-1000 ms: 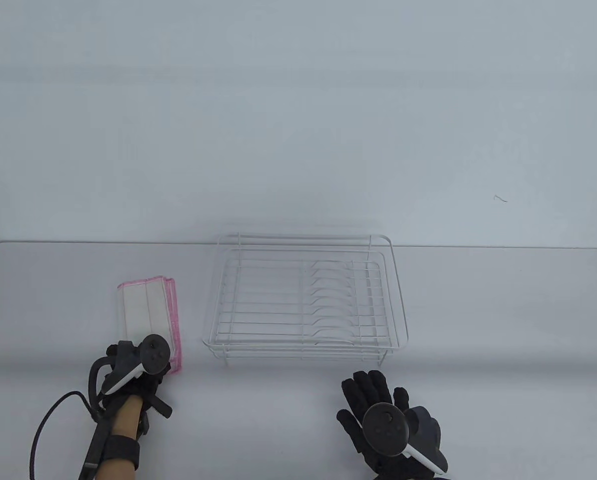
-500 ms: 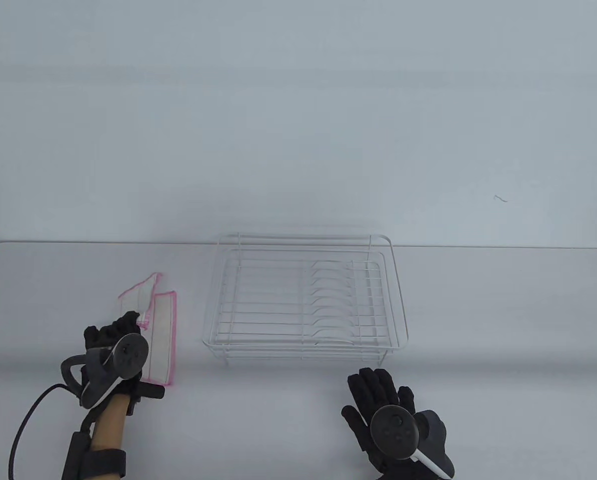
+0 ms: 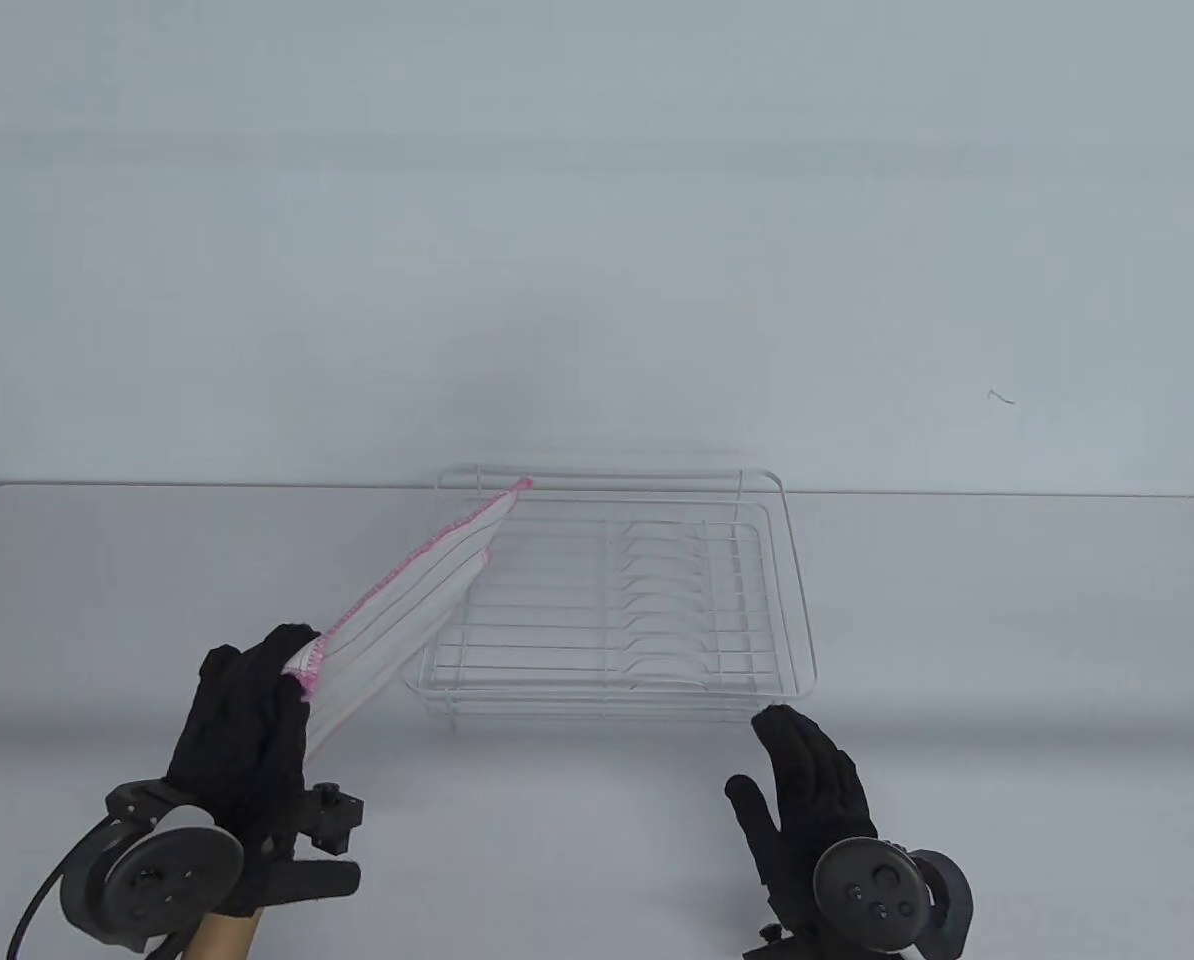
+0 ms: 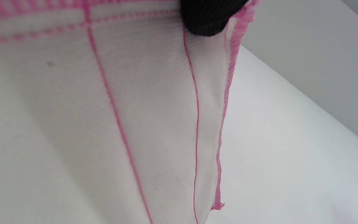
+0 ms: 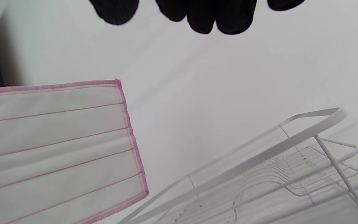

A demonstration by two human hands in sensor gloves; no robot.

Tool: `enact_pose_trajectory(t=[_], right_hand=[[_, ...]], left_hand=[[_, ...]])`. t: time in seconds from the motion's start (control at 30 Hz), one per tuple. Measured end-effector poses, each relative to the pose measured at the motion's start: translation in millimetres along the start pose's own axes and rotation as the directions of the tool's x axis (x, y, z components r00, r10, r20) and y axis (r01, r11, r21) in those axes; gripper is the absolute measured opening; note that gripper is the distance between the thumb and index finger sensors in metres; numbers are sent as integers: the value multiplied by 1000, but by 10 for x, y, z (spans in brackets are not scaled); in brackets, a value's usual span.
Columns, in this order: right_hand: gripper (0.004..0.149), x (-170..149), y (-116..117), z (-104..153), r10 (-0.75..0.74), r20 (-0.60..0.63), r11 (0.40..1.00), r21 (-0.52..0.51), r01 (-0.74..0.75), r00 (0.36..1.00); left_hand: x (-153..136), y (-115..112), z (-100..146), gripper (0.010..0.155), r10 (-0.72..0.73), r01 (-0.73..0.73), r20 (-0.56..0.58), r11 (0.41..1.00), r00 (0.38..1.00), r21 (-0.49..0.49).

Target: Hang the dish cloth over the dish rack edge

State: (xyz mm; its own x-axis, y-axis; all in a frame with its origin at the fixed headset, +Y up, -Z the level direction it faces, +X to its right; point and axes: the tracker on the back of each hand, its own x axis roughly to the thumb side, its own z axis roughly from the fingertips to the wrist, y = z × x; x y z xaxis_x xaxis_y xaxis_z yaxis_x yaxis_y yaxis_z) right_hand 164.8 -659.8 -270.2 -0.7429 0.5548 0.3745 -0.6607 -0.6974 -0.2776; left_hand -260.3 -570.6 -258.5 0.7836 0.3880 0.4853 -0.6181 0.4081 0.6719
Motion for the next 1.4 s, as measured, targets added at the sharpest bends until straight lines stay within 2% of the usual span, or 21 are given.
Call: enact_pose_trajectory(t=[0.13,0.27,0.33,0.43,0.53,0.6,0.7,0.77,0.93,1.23,1.3,1.37,1.4], right_hand=[[64,23,-137,-9,-52,22,998,-39,53,998],[68,31,-232,-15,-89,44,996,-21,90,995],[72,4,-267,-26,-157,49,988,11,157,986],[76,-85,-291,-44,-318,43,947,52,316,947],[68,-168,-284,-60,-433,37,900,81,429,901],[59,-190,-280,-58,-471,46,882,46,470,881],[40,-195,-288,-47,-493,64,869,-1,494,867],[35,-191,-298,-40,-480,71,876,-10,482,874],[34,-212,-316,-33,-465,75,883,-35,468,882],[34,-203,-330,-32,-455,66,887,-49,458,888],[34,-187,-321,-51,-431,43,899,-71,433,901],[35,-173,-300,-125,-375,9,923,-92,374,927],[35,-166,-280,-193,-327,-25,942,-92,324,945]], left_hand=[[148,-81,126,39,185,-185,15,982,983,-45],[224,-229,256,39,318,-309,46,940,947,-144],[230,-313,309,38,370,-356,43,915,928,-192],[204,-478,404,38,472,-464,-23,855,881,-233],[163,-622,497,38,552,-554,-83,794,829,-249],[138,-663,539,39,565,-570,-104,775,818,-271],[106,-684,573,39,560,-566,-107,780,822,-268],[92,-705,593,39,559,-567,-111,779,822,-269],[68,-774,639,39,567,-580,-136,762,812,-288],[87,-790,602,40,548,-564,-145,765,824,-311],[91,-798,536,42,464,-483,-141,804,875,-348],[97,-821,417,41,326,-324,-63,863,943,-387],[92,-859,322,41,197,-192,-31,889,980,-416]])
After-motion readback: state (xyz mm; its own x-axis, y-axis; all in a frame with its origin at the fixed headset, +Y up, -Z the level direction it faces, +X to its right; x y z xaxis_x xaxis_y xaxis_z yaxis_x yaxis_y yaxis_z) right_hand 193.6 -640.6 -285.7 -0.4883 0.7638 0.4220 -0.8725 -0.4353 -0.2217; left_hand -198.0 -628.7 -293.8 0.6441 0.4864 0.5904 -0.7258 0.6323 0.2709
